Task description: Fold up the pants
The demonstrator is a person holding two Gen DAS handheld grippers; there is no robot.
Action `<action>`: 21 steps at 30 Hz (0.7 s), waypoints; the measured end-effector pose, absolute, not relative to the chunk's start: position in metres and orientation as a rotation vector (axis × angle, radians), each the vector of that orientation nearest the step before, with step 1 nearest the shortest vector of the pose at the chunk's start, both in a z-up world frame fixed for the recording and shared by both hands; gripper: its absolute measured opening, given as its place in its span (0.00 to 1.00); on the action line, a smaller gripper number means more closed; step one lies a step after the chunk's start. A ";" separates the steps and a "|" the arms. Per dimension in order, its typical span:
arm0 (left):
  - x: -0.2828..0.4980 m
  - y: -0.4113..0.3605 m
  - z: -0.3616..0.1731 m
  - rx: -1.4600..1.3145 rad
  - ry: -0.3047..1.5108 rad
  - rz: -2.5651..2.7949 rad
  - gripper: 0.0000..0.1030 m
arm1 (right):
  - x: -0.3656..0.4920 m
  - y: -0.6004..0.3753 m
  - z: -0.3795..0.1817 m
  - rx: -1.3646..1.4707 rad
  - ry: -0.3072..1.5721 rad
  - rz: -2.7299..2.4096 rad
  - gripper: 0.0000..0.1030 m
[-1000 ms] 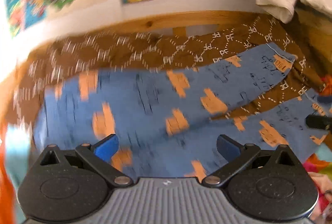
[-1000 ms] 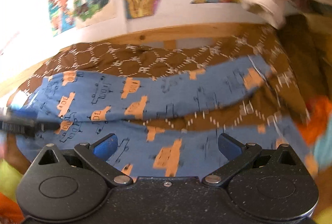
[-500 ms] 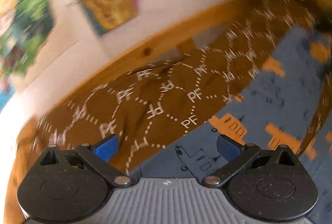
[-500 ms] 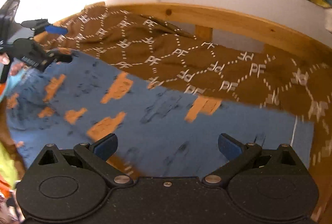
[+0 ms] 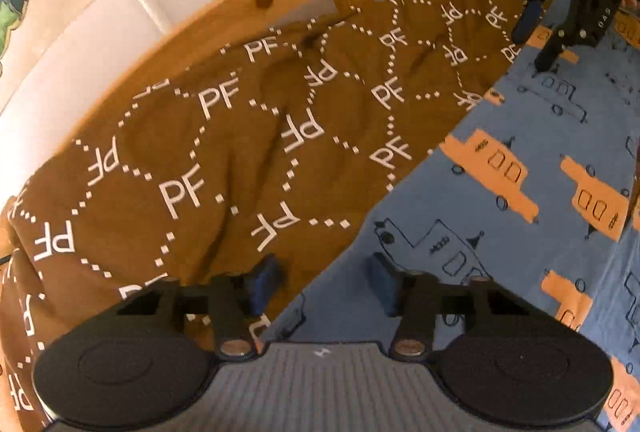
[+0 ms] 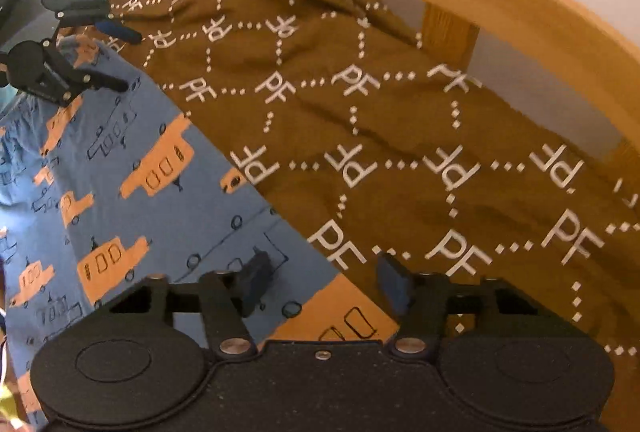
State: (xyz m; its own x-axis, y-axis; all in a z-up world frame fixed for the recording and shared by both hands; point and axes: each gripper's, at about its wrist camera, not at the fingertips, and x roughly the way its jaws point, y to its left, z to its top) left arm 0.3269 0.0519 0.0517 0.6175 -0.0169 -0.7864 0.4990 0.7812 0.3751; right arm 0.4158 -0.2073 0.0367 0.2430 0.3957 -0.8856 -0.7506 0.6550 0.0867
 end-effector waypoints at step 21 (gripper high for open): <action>0.339 0.045 0.098 0.539 0.712 -0.005 0.01 | 0.407 -0.164 0.084 -0.552 0.700 0.501 0.00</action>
